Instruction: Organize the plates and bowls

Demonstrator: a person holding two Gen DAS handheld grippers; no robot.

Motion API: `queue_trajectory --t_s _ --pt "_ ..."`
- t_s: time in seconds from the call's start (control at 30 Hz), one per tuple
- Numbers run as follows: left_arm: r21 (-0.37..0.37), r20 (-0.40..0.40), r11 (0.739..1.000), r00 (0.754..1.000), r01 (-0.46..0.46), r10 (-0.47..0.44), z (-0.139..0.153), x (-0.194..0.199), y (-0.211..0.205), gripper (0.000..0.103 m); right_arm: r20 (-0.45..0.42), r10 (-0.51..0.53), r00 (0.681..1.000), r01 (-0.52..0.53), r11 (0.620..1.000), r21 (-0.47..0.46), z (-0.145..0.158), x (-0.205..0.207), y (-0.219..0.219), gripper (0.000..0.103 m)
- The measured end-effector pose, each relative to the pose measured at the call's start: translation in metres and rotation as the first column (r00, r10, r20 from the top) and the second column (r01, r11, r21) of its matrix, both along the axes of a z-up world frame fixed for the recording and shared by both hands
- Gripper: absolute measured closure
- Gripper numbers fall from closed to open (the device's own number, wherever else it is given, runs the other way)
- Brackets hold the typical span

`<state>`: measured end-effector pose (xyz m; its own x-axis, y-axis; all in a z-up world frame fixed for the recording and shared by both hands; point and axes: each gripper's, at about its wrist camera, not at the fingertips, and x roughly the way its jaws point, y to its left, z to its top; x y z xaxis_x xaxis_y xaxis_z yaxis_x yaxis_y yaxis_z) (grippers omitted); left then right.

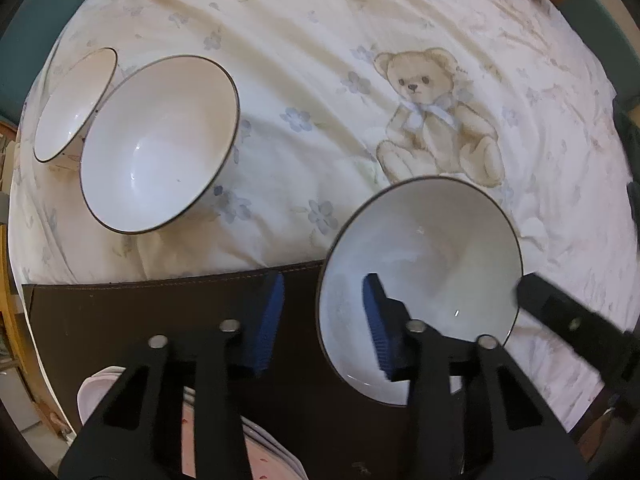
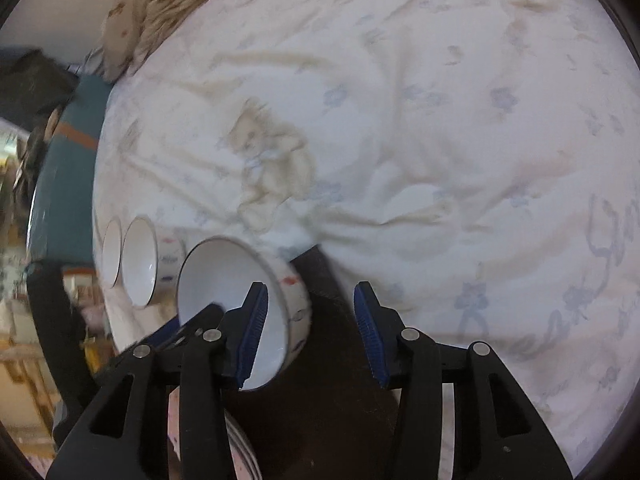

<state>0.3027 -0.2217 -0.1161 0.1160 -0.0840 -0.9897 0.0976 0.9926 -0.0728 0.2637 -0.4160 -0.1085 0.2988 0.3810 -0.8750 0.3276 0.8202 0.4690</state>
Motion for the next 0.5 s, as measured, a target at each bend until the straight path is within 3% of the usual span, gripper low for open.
queue_trajectory --t_s 0.13,0.23,0.27,0.33,0.5 --pt "0.008 -0.033 1.0 0.999 0.01 -0.01 -0.007 -0.001 -0.004 0.071 -0.039 0.036 0.999 -0.033 0.997 0.068 -0.014 0.003 0.014 0.055" --pt "0.027 -0.026 0.999 0.999 0.03 -0.029 -0.009 -0.002 -0.006 0.085 -0.061 0.073 0.995 -0.07 0.997 0.045 -0.022 0.007 0.022 0.058" --pt "0.032 -0.029 0.999 0.999 0.034 -0.033 -0.01 -0.005 -0.006 0.092 -0.064 0.079 0.995 -0.076 0.996 0.043 -0.024 0.008 0.024 0.061" --pt "0.025 -0.032 0.999 0.999 0.035 -0.034 -0.011 -0.005 -0.006 0.093 -0.069 0.097 0.993 -0.094 0.995 0.035 -0.025 0.01 0.028 0.071" --pt "0.042 -0.018 0.999 0.999 0.034 -0.034 -0.008 -0.008 -0.004 0.095 -0.067 0.129 0.989 -0.131 0.991 -0.025 -0.024 0.01 0.037 0.081"
